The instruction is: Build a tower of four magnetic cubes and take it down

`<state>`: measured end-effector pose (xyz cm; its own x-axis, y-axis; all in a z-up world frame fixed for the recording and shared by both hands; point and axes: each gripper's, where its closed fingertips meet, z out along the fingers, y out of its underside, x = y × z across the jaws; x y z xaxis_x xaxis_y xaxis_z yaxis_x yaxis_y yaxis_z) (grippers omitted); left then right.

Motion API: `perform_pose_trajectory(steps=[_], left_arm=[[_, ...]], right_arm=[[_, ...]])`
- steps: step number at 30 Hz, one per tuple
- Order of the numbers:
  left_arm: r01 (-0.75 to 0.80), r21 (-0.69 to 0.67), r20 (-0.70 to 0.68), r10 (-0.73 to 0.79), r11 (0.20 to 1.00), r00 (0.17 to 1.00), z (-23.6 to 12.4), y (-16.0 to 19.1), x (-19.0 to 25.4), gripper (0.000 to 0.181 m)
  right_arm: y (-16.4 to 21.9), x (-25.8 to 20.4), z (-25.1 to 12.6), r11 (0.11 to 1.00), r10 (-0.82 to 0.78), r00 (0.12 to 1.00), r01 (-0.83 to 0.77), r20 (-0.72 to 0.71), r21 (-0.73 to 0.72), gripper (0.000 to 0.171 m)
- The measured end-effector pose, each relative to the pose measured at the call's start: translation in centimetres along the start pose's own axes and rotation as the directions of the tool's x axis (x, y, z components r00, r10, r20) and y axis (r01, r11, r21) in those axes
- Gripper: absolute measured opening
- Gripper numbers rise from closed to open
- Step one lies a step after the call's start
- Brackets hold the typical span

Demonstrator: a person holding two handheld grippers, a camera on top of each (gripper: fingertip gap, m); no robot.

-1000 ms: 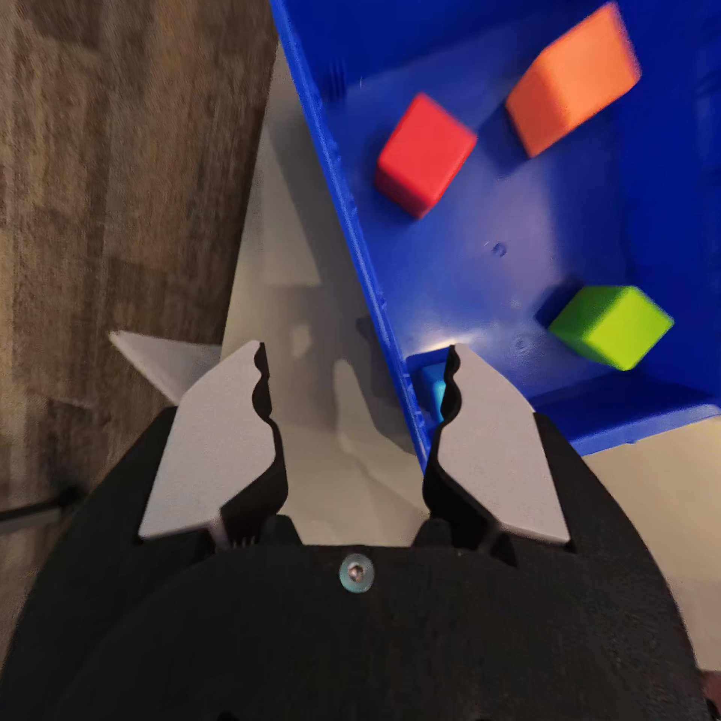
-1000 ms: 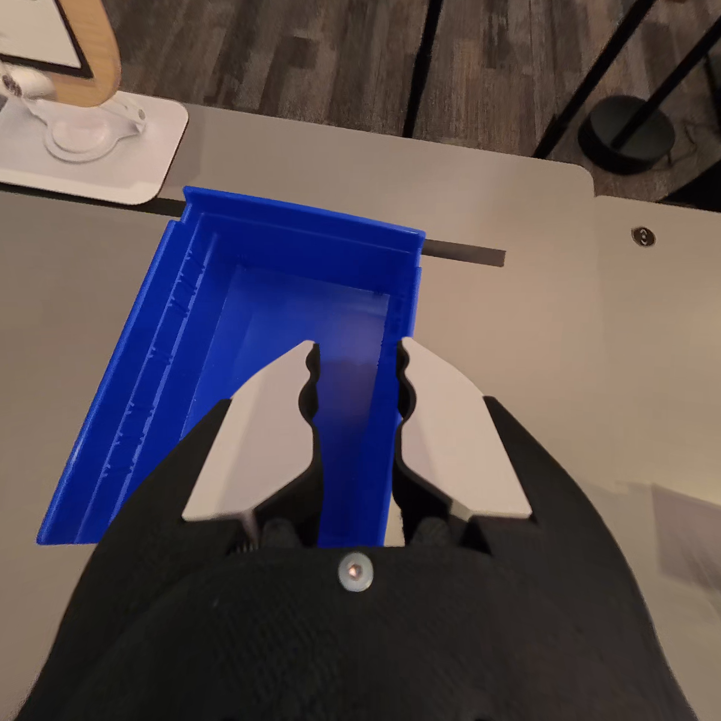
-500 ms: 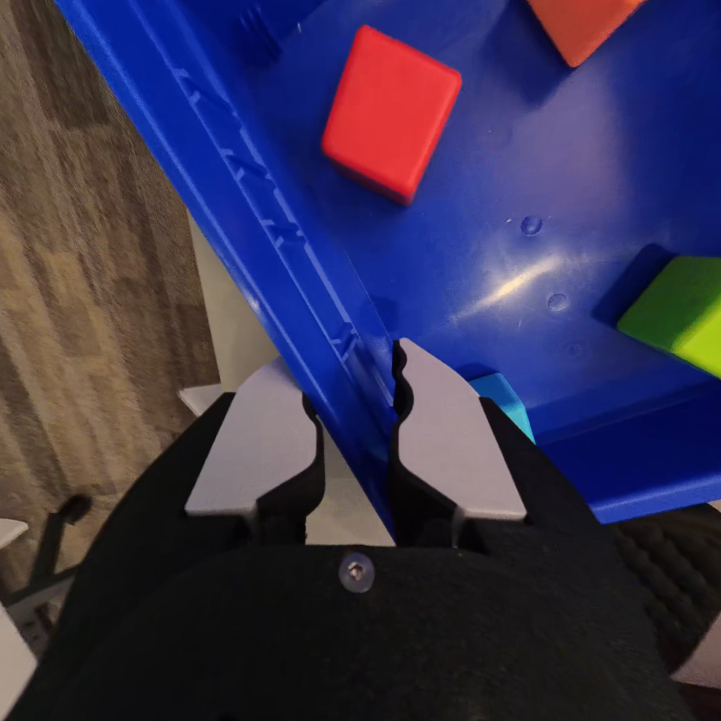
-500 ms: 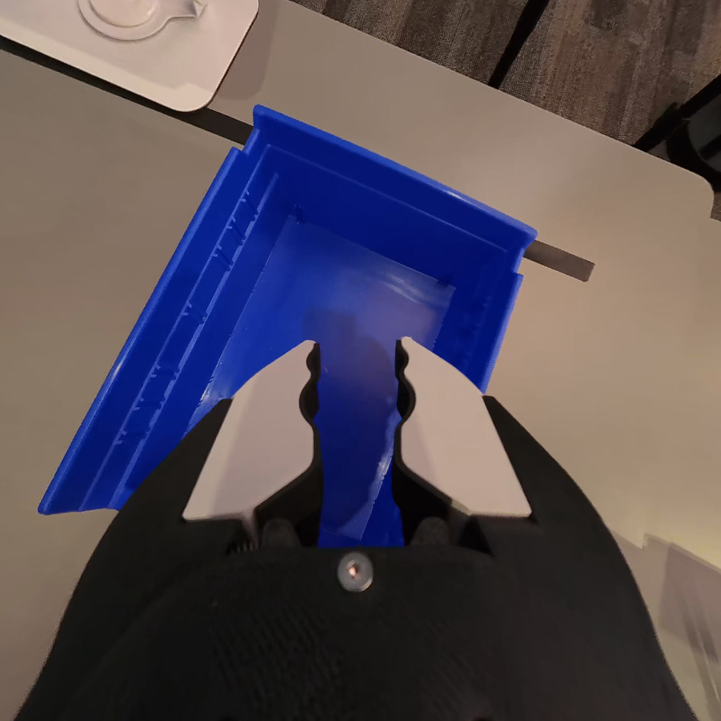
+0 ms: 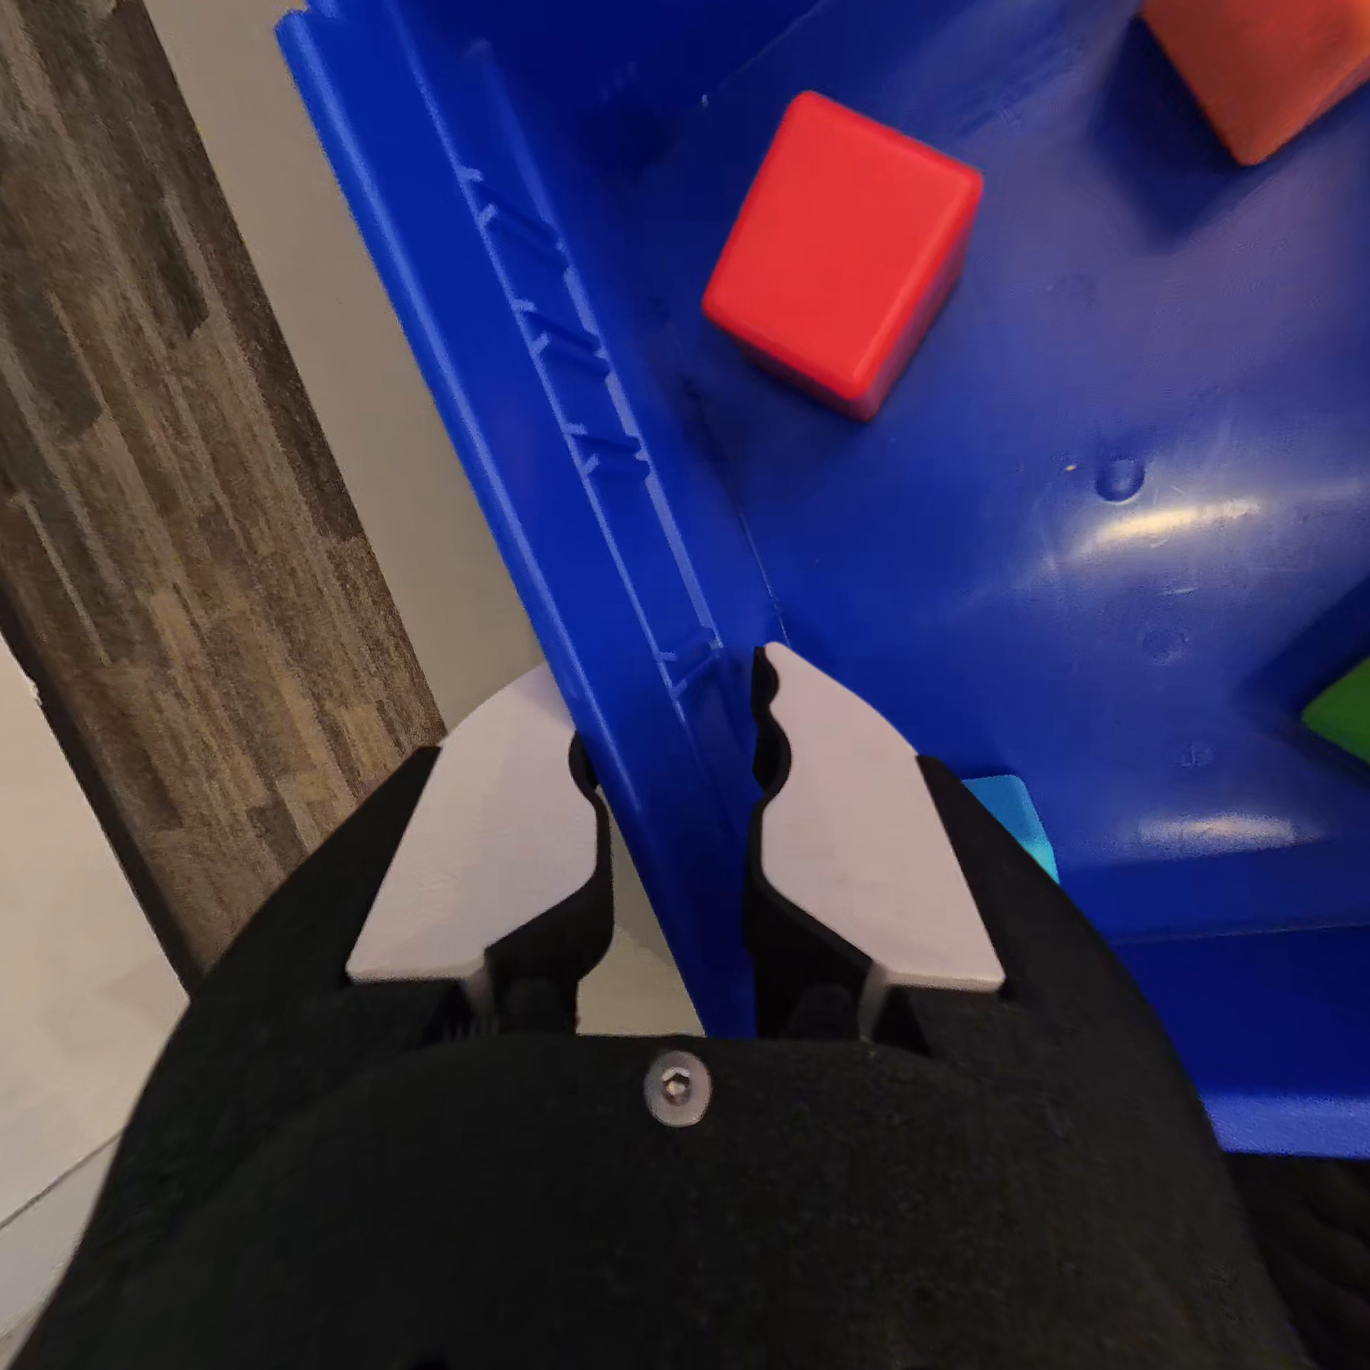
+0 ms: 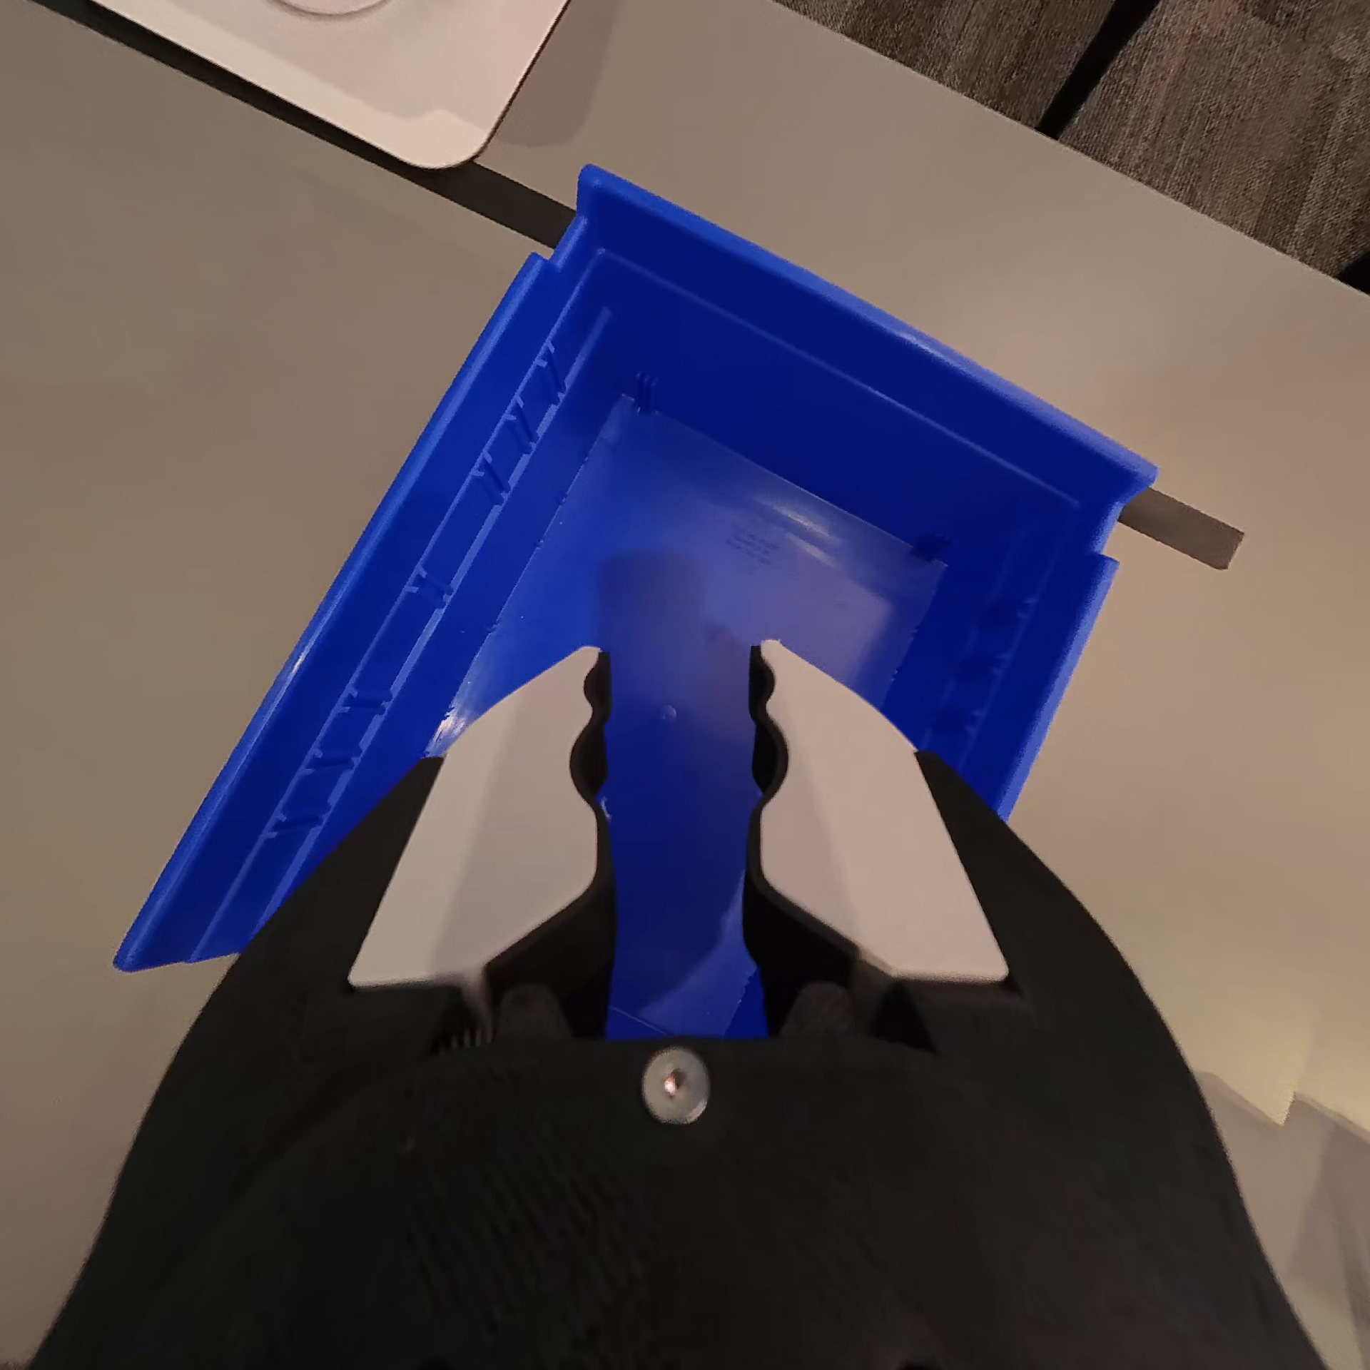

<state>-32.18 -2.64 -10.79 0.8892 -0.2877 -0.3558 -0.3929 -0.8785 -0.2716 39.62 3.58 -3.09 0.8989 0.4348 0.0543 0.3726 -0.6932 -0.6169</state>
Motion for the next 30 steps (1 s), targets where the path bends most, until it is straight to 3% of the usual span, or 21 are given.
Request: perform_pose_trajectory(steps=[5,7,9,11,13,16,17,22,25,30], left_arm=[[0.068,0.041,-0.004,-0.068,0.997,0.998,-0.9,-0.5,-0.4,0.039],[0.113,0.117,0.009,-0.115,0.987,0.993,-3.0,-0.9,-1.4,0.040],[0.164,0.279,-0.011,-0.167,0.946,0.986,-6.5,-2.5,-2.1,0.043],[0.154,0.502,-0.123,-0.105,0.851,0.987,-11.2,-5.1,-0.5,0.052],[0.113,0.707,-0.155,-0.003,0.698,0.988,-16.0,-7.3,1.2,0.066],[0.091,0.888,-0.161,0.120,0.450,0.980,-21.1,-8.7,3.5,0.060],[0.089,0.906,-0.169,0.161,0.415,0.972,-21.7,-8.6,4.3,0.054],[-0.033,0.815,-0.266,0.424,0.578,0.866,-19.6,-6.2,10.1,0.042],[-0.202,0.707,-0.221,0.483,0.678,0.847,-16.4,-5.0,11.9,0.052],[-0.377,0.470,-0.264,0.535,0.798,0.803,-11.0,-3.2,14.5,0.059]], right_arm=[[0.2,0.6,0.1,1.000,0.003,1.000,-0.003,-0.029,-0.010,0.038],[0.1,0.7,-0.1,1.000,0.006,0.999,-0.006,-0.033,0.000,0.038],[0.0,0.7,-0.3,1.000,0.001,0.999,-0.001,-0.032,0.006,0.038],[0.0,0.6,-0.3,1.000,-0.006,1.000,0.006,-0.030,0.006,0.038],[0.1,0.5,-0.2,1.000,-0.008,1.000,0.008,-0.026,0.000,0.038],[0.3,0.3,0.1,1.000,-0.020,1.000,0.020,-0.019,-0.018,0.038],[0.4,0.2,0.2,0.999,-0.026,1.000,0.025,-0.017,-0.025,0.038],[1.0,-0.2,0.4,0.997,-0.047,0.999,0.046,-0.005,-0.054,0.038],[1.4,-0.2,0.6,0.996,-0.052,0.999,0.051,-0.008,-0.078,0.038],[1.7,-0.1,0.5,0.994,-0.054,0.999,0.053,-0.007,-0.093,0.038]])
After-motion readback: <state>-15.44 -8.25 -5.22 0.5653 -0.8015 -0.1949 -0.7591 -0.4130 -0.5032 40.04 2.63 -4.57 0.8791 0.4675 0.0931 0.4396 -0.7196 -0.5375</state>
